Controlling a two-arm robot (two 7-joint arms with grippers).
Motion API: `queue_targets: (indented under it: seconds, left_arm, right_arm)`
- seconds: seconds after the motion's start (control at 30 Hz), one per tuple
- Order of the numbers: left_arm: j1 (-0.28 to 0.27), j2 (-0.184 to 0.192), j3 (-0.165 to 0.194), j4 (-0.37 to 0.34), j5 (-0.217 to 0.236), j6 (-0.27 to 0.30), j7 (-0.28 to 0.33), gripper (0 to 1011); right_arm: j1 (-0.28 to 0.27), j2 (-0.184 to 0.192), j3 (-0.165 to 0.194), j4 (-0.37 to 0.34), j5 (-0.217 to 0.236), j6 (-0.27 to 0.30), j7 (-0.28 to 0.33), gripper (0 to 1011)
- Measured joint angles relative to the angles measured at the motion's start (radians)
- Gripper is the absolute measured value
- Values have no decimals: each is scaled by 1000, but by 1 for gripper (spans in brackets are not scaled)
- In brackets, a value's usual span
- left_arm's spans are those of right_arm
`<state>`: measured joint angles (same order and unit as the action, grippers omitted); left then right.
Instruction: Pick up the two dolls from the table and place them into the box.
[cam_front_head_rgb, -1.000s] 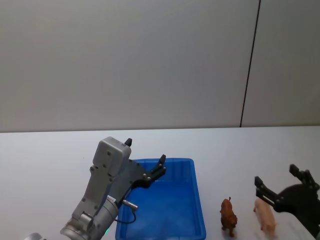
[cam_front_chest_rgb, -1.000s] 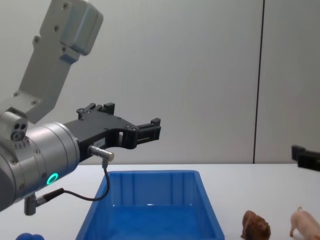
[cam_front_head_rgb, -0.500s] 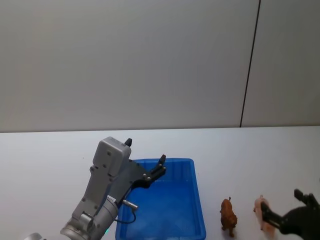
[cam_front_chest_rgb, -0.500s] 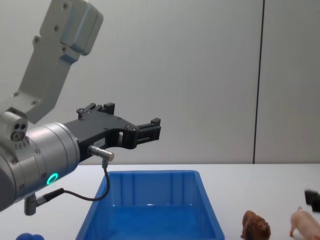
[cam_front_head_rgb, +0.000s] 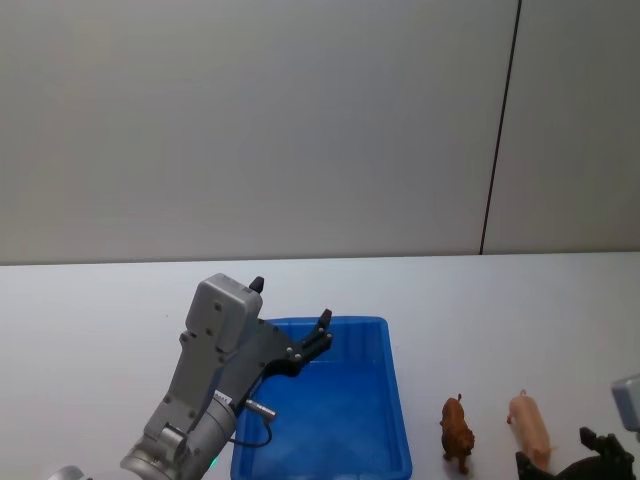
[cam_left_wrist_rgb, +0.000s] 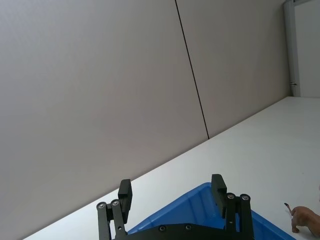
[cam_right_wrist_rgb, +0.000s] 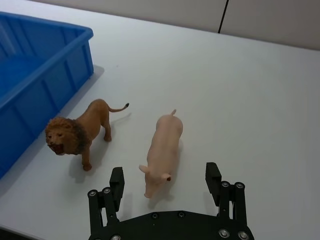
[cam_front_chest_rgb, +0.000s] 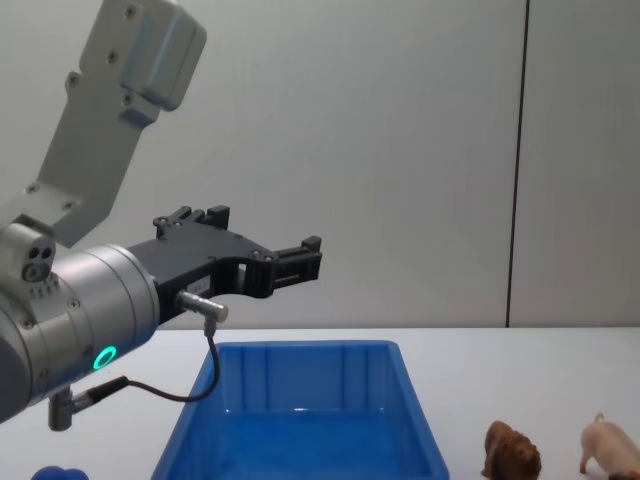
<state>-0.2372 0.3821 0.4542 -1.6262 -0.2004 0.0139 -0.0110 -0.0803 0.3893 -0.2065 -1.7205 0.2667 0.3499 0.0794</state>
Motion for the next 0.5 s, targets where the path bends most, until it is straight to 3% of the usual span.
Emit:
queue_targets:
  seconds: [0.3,0.5]
  left_arm:
    - [0,0,0,0,0,0,0,1001]
    - [0,0,0,0,0,0,0,1001]
  right_arm:
    - [29,-23,-6,52,-2,20,8,996]
    - [49,-37,-8,85,0,22,15,856]
